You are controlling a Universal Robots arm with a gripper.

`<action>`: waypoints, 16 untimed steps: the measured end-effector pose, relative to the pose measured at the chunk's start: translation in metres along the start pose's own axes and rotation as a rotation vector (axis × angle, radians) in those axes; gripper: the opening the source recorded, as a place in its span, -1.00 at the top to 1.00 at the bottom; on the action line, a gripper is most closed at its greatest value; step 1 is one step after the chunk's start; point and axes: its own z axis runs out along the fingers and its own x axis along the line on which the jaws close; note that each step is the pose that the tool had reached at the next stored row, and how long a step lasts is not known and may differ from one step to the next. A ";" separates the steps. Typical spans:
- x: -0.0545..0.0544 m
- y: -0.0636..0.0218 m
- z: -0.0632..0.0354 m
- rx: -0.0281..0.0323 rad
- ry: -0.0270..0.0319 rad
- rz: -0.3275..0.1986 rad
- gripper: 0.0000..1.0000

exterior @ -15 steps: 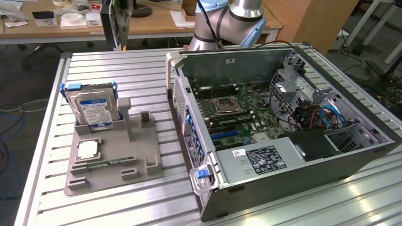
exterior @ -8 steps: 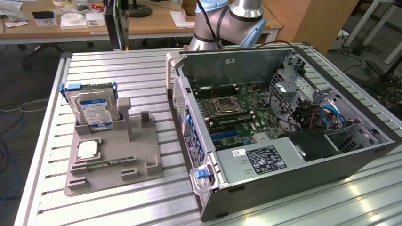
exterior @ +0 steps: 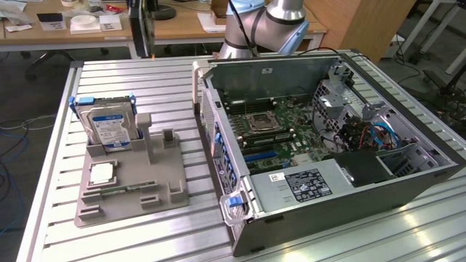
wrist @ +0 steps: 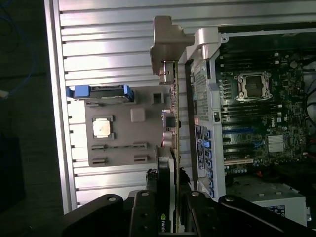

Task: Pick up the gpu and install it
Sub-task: 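Pick up the gpu and move the gpu toward the slot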

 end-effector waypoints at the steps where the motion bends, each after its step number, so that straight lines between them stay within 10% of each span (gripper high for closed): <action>1: -0.003 0.0002 0.0003 0.0000 0.0000 0.000 0.46; 16: -0.052 0.0048 0.0032 -0.0001 0.0001 -0.002 0.46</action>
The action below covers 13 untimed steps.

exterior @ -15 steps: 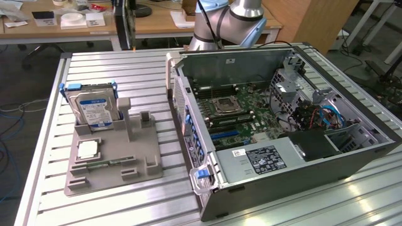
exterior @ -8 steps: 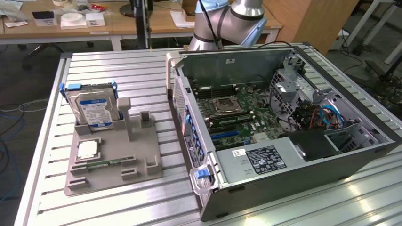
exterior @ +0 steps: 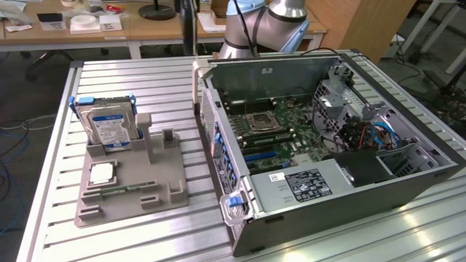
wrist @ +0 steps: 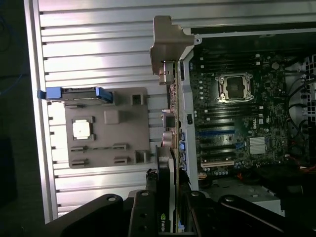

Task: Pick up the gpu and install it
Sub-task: 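Pick up the gpu and move the gpu toward the slot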

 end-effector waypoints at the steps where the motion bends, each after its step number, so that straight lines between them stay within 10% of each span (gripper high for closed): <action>1: -0.004 0.0004 0.0001 0.0001 0.0001 0.000 0.46; 13: -0.055 0.0050 0.0023 -0.0008 0.0002 -0.002 0.46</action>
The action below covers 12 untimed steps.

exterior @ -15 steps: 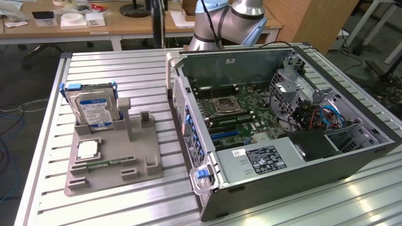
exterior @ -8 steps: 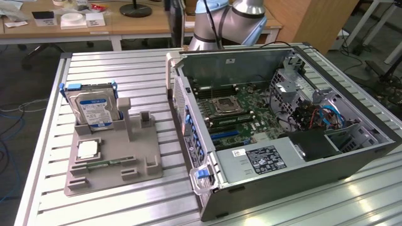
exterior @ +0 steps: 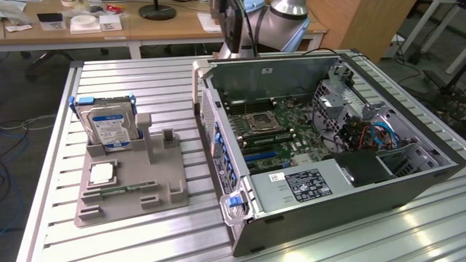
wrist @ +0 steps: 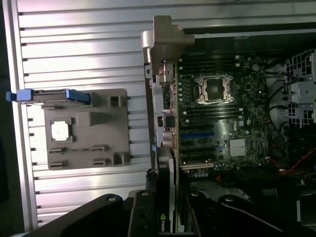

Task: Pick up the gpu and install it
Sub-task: 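Pick up the gpu and move the gpu toward the slot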

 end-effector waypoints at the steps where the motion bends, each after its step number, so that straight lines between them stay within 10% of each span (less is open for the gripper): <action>1: -0.004 0.0004 0.0001 -0.0002 0.0001 0.000 0.46; 12: -0.054 0.0047 0.0018 -0.0032 0.0004 -0.002 0.46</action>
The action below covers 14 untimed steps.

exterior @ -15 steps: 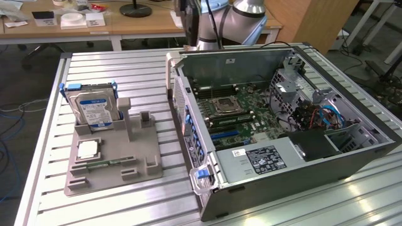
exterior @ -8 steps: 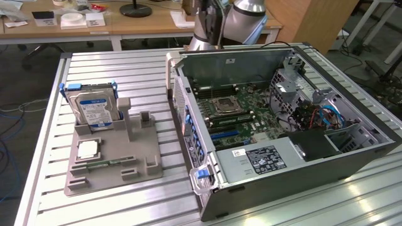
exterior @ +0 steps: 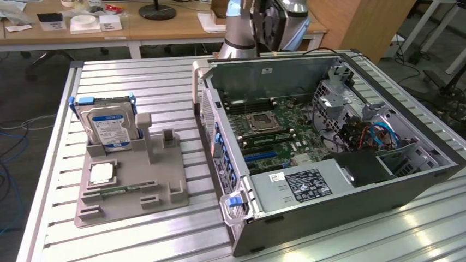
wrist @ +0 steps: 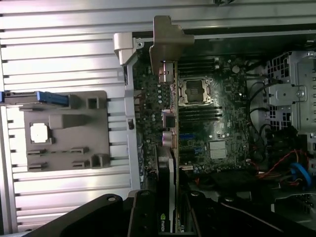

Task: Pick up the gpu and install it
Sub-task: 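Pick up the gpu and move the gpu toward the slot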

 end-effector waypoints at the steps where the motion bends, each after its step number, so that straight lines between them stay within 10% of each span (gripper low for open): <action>1: -0.004 0.0004 0.0002 -0.0004 0.0000 0.000 0.46; 14: -0.052 0.0044 0.0017 -0.0041 0.0005 -0.002 0.46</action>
